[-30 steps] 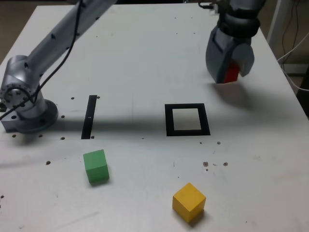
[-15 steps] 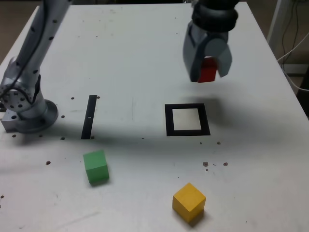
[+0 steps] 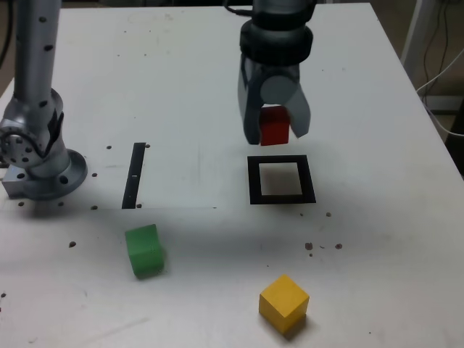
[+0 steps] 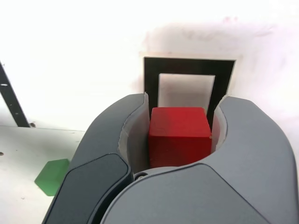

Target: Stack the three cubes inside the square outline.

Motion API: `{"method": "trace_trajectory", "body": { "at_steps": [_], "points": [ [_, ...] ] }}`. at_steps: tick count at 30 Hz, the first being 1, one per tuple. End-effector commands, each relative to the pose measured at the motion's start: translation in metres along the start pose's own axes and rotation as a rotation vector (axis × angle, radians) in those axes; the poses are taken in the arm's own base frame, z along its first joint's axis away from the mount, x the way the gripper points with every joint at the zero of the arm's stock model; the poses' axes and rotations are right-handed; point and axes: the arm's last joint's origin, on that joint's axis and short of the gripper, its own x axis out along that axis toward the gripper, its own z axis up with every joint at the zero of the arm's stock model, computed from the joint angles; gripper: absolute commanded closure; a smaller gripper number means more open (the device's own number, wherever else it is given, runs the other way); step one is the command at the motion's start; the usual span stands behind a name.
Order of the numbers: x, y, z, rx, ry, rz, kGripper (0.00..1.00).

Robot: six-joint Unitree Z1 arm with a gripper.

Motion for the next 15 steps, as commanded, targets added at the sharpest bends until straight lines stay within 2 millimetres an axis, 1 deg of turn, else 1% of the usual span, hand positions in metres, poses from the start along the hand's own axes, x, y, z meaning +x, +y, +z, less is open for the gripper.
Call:
{"method": "trace_trajectory", "body": {
  "at_steps": [1,8,12,15],
  "points": [
    [0.0,-0.002,-0.005,0.005,-0.003,-0.001,0.76],
    [0.006,-0.014,-0.009,0.037,-0.001,-0.007,0.76],
    [0.01,-0.021,-0.006,0.051,0.002,-0.009,0.76],
    [0.017,-0.025,0.0,0.058,0.017,-0.01,0.76]
  ]
}}
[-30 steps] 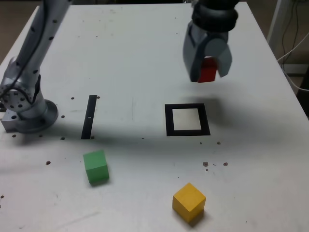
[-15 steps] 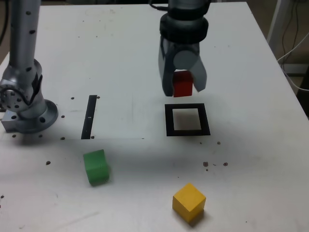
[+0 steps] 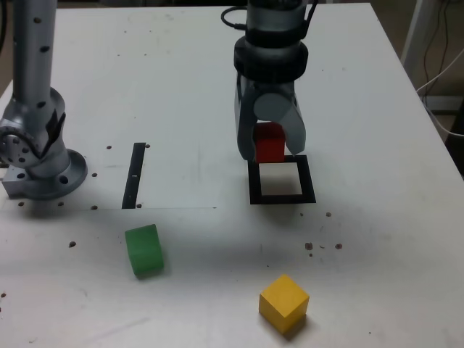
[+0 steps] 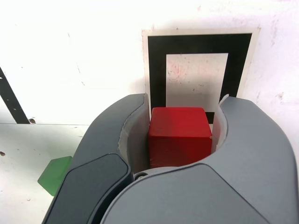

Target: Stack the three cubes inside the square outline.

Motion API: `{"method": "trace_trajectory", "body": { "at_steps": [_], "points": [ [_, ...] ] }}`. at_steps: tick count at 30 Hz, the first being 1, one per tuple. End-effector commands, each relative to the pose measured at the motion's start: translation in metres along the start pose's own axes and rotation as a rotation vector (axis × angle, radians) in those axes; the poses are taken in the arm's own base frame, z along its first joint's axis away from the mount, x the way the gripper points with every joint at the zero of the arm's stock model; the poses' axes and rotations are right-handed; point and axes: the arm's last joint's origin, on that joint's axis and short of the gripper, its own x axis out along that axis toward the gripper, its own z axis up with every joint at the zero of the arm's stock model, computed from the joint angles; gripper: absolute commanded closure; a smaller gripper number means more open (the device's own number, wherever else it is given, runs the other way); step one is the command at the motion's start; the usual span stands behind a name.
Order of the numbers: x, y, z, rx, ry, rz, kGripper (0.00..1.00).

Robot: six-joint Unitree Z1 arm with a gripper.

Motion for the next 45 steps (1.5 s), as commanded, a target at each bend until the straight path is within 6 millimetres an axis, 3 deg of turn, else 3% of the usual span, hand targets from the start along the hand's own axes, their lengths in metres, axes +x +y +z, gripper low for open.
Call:
{"method": "trace_trajectory", "body": {
  "at_steps": [1,17,31,33,38,40,45],
  "points": [
    [0.008,-0.003,0.006,0.004,0.017,-0.002,0.76],
    [0.048,-0.004,0.025,0.002,0.049,-0.002,0.76],
    [0.055,0.005,0.03,-0.018,0.041,0.0,0.74],
    [0.056,0.007,0.031,-0.015,0.039,0.0,0.62],
    [0.058,0.01,0.03,-0.011,0.04,-0.002,0.08],
    [0.059,0.011,0.03,-0.013,0.042,-0.002,0.01],
    [0.058,0.012,0.028,-0.015,0.038,-0.002,0.01]
  ]
}}
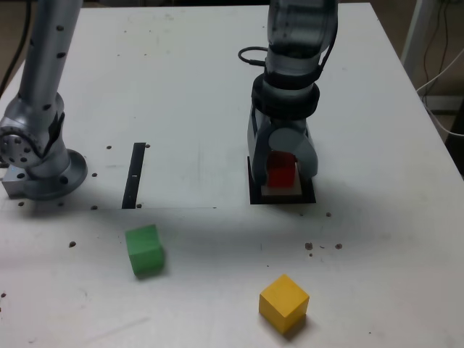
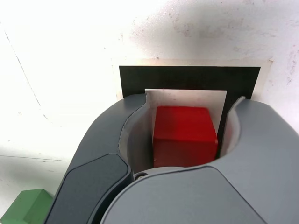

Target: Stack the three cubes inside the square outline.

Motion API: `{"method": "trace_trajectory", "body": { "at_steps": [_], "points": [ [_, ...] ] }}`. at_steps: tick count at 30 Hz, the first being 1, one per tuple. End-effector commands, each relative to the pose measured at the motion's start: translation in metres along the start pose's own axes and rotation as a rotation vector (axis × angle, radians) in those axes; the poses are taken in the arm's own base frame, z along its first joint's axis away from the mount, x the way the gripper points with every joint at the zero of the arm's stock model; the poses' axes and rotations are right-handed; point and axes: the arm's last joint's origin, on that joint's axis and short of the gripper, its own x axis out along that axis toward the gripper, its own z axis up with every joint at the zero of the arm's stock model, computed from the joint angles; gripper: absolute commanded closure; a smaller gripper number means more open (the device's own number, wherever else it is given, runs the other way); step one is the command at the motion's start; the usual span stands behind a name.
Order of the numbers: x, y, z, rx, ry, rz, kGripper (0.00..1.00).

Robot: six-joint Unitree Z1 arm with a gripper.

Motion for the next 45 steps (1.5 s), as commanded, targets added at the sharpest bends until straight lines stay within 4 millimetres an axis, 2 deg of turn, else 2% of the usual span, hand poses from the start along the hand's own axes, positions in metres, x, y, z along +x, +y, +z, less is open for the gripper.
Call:
{"method": "trace_trajectory", "body": {
  "at_steps": [1,14,19,30,45],
  "points": [
    [0.0,0.001,0.0,-0.001,-0.001,0.002,0.01],
    [-0.02,0.002,-0.021,0.002,-0.036,0.022,0.01],
    [-0.031,-0.004,-0.03,0.018,-0.05,0.034,0.0],
    [-0.059,-0.043,-0.049,0.083,-0.075,0.06,0.0],
    [-0.066,-0.103,-0.054,0.177,-0.087,0.065,0.0]
  ]
}}
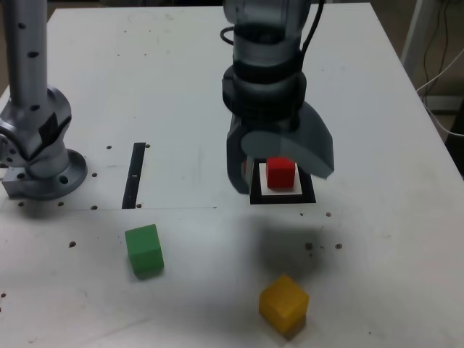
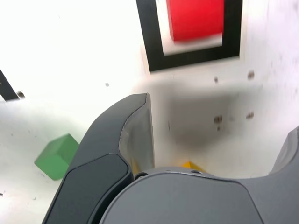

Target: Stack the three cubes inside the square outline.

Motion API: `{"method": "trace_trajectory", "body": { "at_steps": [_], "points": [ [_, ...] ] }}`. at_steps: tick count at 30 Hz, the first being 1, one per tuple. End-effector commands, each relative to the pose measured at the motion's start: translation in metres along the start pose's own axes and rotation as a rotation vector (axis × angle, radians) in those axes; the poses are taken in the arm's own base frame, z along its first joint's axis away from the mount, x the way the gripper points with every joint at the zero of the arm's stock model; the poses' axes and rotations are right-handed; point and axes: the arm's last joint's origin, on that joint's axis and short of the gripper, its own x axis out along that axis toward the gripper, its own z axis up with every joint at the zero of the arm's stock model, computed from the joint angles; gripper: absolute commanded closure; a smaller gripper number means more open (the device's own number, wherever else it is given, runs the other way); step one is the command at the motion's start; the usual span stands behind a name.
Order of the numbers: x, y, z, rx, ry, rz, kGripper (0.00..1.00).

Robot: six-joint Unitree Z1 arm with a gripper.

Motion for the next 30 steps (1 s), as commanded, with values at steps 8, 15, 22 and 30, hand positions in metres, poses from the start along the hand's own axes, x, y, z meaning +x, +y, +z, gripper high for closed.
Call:
{"method": "trace_trajectory", "body": {
  "at_steps": [8,15,22,30],
  "points": [
    [0.0,-0.057,0.007,0.097,0.018,0.007,0.0],
    [0.005,-0.111,0.009,0.181,0.023,0.007,0.0],
    [0.008,-0.141,0.013,0.233,0.035,0.008,0.0],
    [0.01,-0.144,0.014,0.29,0.059,0.025,0.0]
  ]
}}
